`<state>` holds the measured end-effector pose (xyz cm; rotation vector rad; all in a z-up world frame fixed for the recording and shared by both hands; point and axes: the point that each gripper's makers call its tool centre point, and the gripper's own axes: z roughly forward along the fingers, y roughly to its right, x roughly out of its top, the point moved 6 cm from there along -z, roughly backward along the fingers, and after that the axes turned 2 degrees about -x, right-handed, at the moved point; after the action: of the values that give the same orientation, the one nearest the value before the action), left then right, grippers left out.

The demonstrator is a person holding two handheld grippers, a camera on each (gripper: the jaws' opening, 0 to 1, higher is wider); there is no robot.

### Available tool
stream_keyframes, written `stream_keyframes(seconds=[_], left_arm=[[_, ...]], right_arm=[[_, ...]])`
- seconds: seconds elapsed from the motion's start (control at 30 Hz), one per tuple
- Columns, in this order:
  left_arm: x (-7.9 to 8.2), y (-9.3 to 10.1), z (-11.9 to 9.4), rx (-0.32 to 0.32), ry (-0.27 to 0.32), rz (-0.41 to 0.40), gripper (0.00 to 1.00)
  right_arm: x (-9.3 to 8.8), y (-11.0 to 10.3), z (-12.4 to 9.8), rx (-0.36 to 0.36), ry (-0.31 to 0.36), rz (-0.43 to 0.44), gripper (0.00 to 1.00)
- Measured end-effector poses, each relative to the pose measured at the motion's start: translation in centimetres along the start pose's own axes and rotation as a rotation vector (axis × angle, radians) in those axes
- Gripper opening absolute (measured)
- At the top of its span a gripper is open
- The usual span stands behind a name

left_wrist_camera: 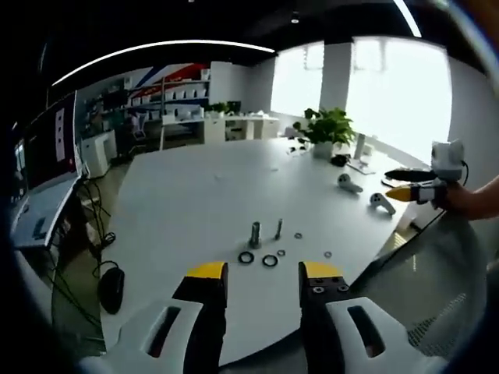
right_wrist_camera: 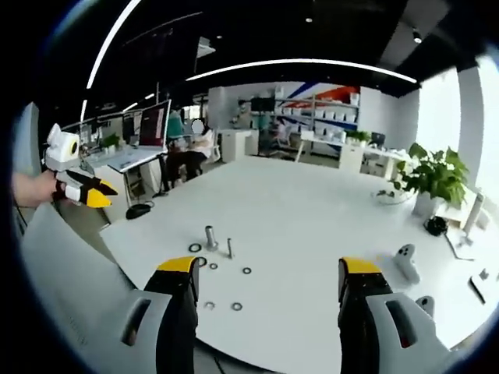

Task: Place the washer onto the threaded stud by aligning its center hole with the stud, sliding it down to the base, and recovering from edge contact or off-axis alignment until the washer reaches the visible bottom stop.

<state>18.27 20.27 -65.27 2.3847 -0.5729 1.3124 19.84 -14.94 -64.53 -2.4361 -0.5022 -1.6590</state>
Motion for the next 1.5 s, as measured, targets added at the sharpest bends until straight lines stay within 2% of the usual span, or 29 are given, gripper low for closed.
stream_keyframes(seconds=[0.07,0.17,0.27,0.4,0.5,0.63,0.73,0.8,0.9,0.97,1.1,1.23,1.5], left_arm=[[-0.2,-0.1,0.3,0.017,-0.031,0.008,0.35],[-0.5,-0.5,0.8,0.042,-0.109,0.011,0.34],[0.1,-0.5,1.1,0.053,-0.11,0.016,0.34],[1.2,-0.4,2.5,0.039,-0.132,0.059,0.35],[1.1,0.2,4.6,-0.004,-0.175,0.094,0.35],[0.3,0.6,7.2,-0.048,-0.259,0.154,0.35],[-0.3,0.6,9.6,-0.081,-0.282,0.143,0.34],[-0.9,0.2,11.8,-0.107,-0.319,0.119,0.33],[-1.8,-0.7,14.4,-0.105,-0.36,0.135,0.33],[-2.3,-1.1,15.3,-0.106,-0.409,0.124,0.33],[-2.8,-2.3,17.8,-0.107,-0.452,0.156,0.33],[-2.9,-2.6,18.9,-0.096,-0.485,0.179,0.33],[-2.8,-2.9,20.1,-0.084,-0.525,0.151,0.34]], right_arm=[[0.0,-0.1,0.1,0.015,0.005,0.018,0.75],[-0.1,-0.1,0.2,0.025,-0.005,0.014,0.75],[-0.1,-0.2,0.1,0.037,0.0,0.019,0.75],[0.0,-0.3,0.2,0.052,0.012,0.043,0.75],[0.0,-0.4,0.2,0.059,0.013,0.045,0.75],[0.0,-0.4,0.2,0.062,0.011,0.046,0.74],[0.0,-0.5,0.2,0.067,0.011,0.044,0.74],[-0.1,-0.4,0.2,0.064,0.009,0.041,0.74],[0.0,-0.3,0.3,0.06,0.013,0.046,0.74],[0.0,-0.5,0.3,0.063,0.012,0.035,0.74],[-0.1,-0.5,0.4,0.069,0.004,0.031,0.74],[-0.2,-0.4,0.3,0.065,0.005,0.042,0.73],[-0.2,-0.7,0.4,0.086,0.008,0.037,0.72]])
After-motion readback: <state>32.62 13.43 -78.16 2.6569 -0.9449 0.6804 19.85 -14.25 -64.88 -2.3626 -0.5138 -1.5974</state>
